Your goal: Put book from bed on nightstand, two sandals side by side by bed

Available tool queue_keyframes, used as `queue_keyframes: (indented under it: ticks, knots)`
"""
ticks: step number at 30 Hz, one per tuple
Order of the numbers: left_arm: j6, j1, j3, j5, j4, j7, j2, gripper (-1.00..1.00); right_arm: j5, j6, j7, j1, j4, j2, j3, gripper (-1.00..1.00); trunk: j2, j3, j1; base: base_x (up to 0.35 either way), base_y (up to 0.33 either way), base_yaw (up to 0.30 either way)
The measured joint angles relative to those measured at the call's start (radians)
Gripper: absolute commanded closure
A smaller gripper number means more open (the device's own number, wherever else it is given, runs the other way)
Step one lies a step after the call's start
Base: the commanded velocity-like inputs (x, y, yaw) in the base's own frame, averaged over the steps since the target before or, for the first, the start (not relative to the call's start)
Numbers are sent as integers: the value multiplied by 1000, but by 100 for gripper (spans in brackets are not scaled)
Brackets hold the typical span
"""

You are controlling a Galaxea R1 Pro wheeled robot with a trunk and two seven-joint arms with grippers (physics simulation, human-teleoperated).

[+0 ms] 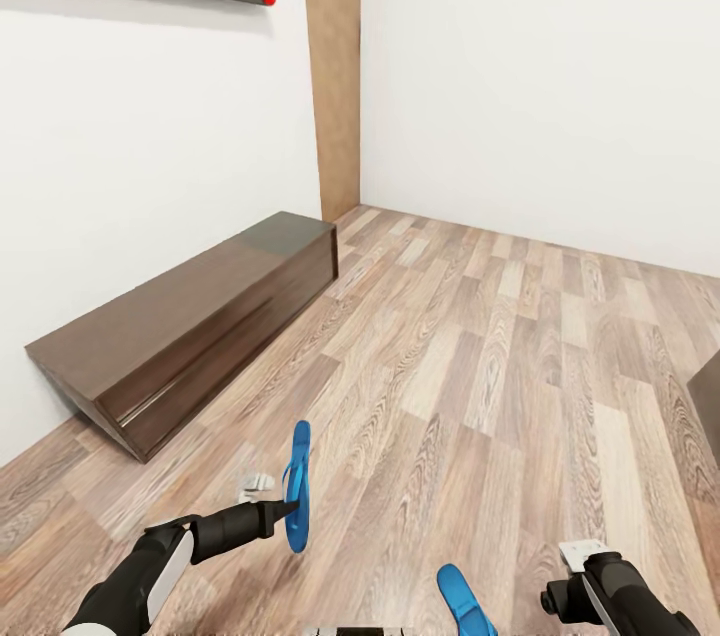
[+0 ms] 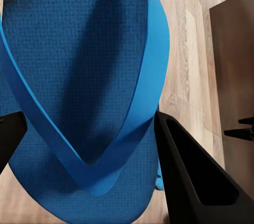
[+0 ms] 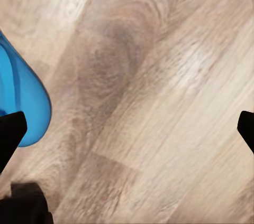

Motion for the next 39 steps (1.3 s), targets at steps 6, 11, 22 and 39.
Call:
queue_keyframes:
  ticks: [6, 11, 22, 39]
  knots:
    - [0, 0, 0, 1, 0, 1, 0, 100, 1, 0, 0, 0, 0, 0, 0, -100, -1, -23, 3, 0, 0, 0]
    - [0, 0, 0, 1, 0, 0, 0, 100, 1, -1, 0, 0, 0, 0, 0, -100, -3, -43, 5, 0, 0, 0]
    - [0, 0, 1, 2, 0, 0, 0, 100, 0, -2, 0, 0, -36, 0, -2, -100, -5, -85, 10, 0, 0, 20]
    - [0, 0, 3, 2, 0, 0, 0, 100, 0, -2, 0, 0, -39, 0, -2, -100, -9, -151, 18, 0, 0, 16]
